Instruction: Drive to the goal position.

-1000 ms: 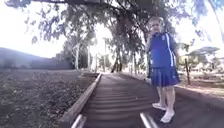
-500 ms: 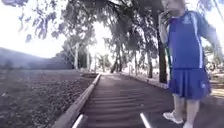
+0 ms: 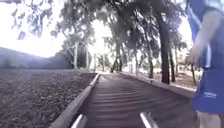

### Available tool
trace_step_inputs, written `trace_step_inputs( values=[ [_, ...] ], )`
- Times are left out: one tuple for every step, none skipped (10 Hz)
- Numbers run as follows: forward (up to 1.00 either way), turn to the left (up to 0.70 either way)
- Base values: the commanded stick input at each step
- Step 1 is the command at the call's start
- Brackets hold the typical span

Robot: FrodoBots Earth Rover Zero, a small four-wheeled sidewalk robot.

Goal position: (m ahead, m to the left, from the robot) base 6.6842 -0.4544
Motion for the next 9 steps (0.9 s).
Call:
trace_step_inputs(
  values=[
    [0.93, 0.0],
    [0.93, 0.0],
    [0.93, 0.0],
    [0.93, 0.0],
    [0.93, 0.0],
    [0.93, 0.0],
    [0.93, 0.0],
    [0.93, 0.0],
    [0.94, 0.0]
  ],
)
